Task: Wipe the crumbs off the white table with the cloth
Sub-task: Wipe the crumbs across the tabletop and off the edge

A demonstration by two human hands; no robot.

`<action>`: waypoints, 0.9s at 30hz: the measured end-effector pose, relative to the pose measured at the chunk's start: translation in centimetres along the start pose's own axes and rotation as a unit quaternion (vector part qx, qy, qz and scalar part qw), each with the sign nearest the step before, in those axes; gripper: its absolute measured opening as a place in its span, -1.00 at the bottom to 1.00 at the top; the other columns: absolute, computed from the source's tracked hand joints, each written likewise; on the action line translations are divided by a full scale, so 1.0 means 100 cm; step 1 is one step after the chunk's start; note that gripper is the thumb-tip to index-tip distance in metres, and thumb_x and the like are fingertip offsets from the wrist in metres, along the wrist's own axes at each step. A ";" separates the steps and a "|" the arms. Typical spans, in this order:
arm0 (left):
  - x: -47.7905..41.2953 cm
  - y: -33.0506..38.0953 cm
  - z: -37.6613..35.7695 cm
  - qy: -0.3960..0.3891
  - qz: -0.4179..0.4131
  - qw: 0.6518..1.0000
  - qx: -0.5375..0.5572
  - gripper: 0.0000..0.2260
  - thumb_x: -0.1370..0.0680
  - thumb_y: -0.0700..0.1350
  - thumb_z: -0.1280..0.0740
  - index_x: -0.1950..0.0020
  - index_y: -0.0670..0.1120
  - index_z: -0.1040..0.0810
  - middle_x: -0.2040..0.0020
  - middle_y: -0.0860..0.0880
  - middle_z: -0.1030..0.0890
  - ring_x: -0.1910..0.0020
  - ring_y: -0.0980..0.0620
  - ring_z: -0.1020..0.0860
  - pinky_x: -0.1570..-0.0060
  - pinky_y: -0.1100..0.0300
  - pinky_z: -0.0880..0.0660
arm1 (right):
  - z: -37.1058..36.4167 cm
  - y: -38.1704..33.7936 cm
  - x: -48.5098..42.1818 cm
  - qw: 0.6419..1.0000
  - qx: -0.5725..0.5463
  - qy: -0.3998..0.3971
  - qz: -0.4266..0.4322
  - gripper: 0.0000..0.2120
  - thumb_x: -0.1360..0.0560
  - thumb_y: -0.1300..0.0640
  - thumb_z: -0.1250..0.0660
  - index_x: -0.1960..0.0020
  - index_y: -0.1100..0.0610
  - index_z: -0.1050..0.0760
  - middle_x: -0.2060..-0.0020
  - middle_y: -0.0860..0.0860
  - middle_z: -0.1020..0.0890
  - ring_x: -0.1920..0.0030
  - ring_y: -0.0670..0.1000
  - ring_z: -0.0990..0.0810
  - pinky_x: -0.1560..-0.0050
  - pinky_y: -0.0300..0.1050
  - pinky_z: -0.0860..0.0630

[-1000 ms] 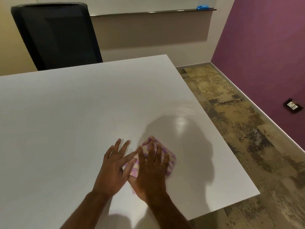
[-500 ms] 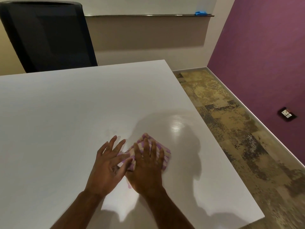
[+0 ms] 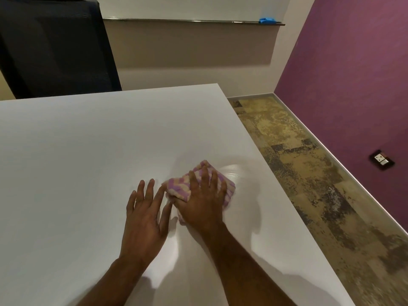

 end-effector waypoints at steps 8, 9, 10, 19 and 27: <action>-0.002 0.008 -0.003 -0.013 0.041 0.999 0.000 -0.45 -0.71 0.15 0.01 -0.65 -0.06 -0.25 -0.68 -0.12 -0.17 -0.69 -0.06 0.04 -0.65 -0.11 0.04 | 0.022 0.051 -0.027 0.997 0.016 0.030 -0.062 -0.13 -0.47 -0.56 -0.10 -0.61 -0.06 -0.22 -0.67 0.13 -0.08 -0.64 0.26 -0.02 -0.59 0.32 0.11; 0.000 0.008 -0.004 -0.015 0.043 0.999 0.000 -0.45 -0.71 0.15 0.01 -0.65 -0.05 -0.23 -0.68 -0.12 -0.16 -0.70 -0.06 0.05 -0.65 -0.11 0.05 | 0.028 0.061 -0.026 0.996 0.017 0.039 -0.077 -0.14 -0.47 -0.55 -0.12 -0.61 -0.06 -0.24 -0.67 0.13 -0.09 -0.64 0.26 -0.03 -0.58 0.31 0.10; 0.001 0.009 -0.005 -0.017 0.044 0.999 -0.002 -0.45 -0.71 0.15 0.02 -0.66 -0.05 -0.22 -0.68 -0.12 -0.15 -0.70 -0.07 0.05 -0.65 -0.11 0.05 | 0.034 0.071 -0.025 0.994 0.020 0.049 -0.092 -0.15 -0.47 -0.53 -0.15 -0.60 -0.05 -0.26 -0.66 0.14 -0.09 -0.63 0.27 -0.04 -0.59 0.31 0.08; 0.025 0.019 -0.023 -0.051 0.041 0.997 -0.035 -0.39 -0.69 0.22 0.12 -0.69 -0.04 -0.10 -0.70 -0.17 -0.03 -0.69 -0.11 0.14 -0.65 -0.14 0.10 | 0.062 0.134 0.010 0.989 0.051 0.027 -0.139 -0.17 -0.54 -0.48 -0.09 -0.65 -0.03 -0.12 -0.68 0.11 -0.01 -0.65 0.24 0.03 -0.61 0.32 0.09; 0.041 0.057 -0.027 -0.053 0.057 0.996 -0.046 -0.37 -0.69 0.25 0.19 -0.69 -0.02 -0.08 -0.70 -0.17 -0.01 -0.70 -0.12 0.14 -0.65 -0.12 0.13 | 0.076 0.171 0.071 0.988 0.066 0.012 -0.137 -0.22 -0.59 -0.38 -0.10 -0.66 0.02 -0.10 -0.65 0.13 -0.13 -0.64 0.23 -0.05 -0.60 0.32 0.03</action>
Point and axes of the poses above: each hand's wrist, its own x-axis away from the middle knuckle, its own z-axis out of the back of the hand, y = z × x, the point moved 8 cm from there along -x, towards the middle knuckle
